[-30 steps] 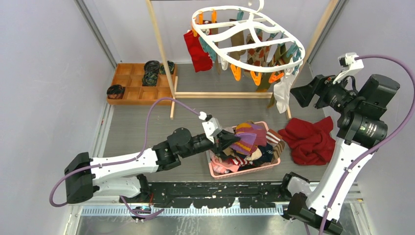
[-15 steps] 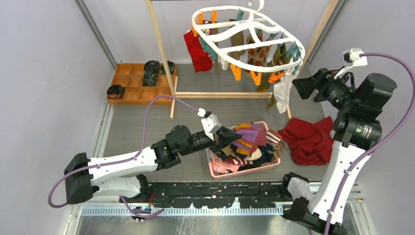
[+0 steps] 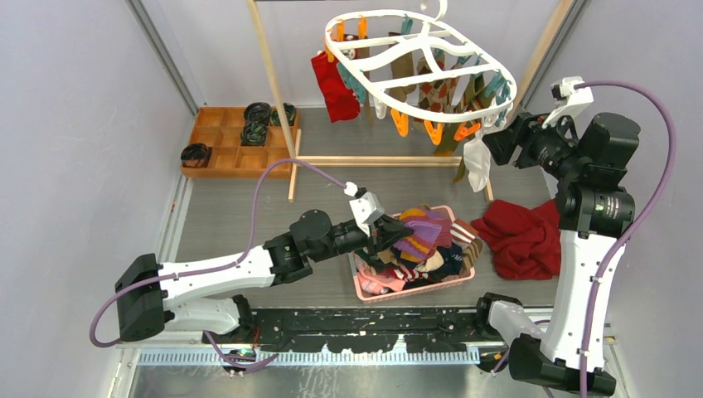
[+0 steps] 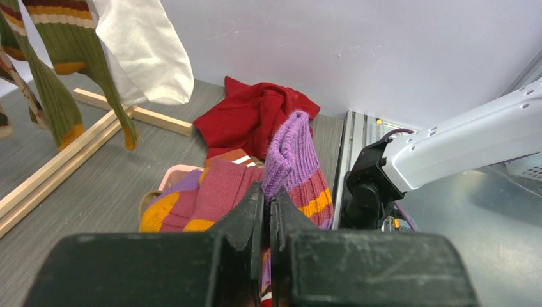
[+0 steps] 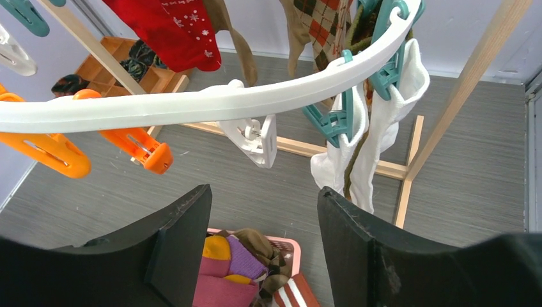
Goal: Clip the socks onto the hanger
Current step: Open the clamp at the hanger.
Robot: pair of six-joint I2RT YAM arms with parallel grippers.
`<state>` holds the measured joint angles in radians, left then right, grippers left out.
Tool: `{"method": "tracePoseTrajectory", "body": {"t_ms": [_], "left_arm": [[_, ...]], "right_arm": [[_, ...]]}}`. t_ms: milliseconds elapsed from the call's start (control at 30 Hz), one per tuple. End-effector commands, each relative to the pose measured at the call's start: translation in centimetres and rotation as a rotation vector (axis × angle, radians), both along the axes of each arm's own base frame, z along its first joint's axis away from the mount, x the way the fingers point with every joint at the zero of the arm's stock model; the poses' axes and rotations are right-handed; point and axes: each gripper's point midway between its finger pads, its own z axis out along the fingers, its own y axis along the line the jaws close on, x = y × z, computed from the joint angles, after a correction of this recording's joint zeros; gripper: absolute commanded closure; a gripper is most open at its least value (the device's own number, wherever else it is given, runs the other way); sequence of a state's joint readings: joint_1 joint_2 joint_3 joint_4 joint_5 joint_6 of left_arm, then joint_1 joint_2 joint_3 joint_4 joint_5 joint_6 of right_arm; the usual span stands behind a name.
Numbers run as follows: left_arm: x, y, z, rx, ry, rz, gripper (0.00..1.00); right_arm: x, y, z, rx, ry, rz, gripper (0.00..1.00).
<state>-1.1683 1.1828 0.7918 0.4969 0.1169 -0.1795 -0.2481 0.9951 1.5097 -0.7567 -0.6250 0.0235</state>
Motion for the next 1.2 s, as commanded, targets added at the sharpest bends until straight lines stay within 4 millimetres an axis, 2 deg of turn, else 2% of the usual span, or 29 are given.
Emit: {"method": "tracePoseTrajectory", "body": {"t_ms": [0,400,1167], "left_arm": [[0.1,-0.3,2.8,-0.066,-0.026,-0.006,1.00],[0.1,-0.5,2.9,-0.069,-0.016,-0.007,1.00],[0.4,-0.8,2.9,-0.055,0.000,-0.001,1.00]], "right_arm": [[0.3,0.1,1.3,-0.040,-0.058,-0.012,0.32],[2.0,1.0,2.2,-0.016,-0.125,0.001,0.32],[2.8,1.7,3.1,0.018,-0.179,-0.020,0.37]]}}
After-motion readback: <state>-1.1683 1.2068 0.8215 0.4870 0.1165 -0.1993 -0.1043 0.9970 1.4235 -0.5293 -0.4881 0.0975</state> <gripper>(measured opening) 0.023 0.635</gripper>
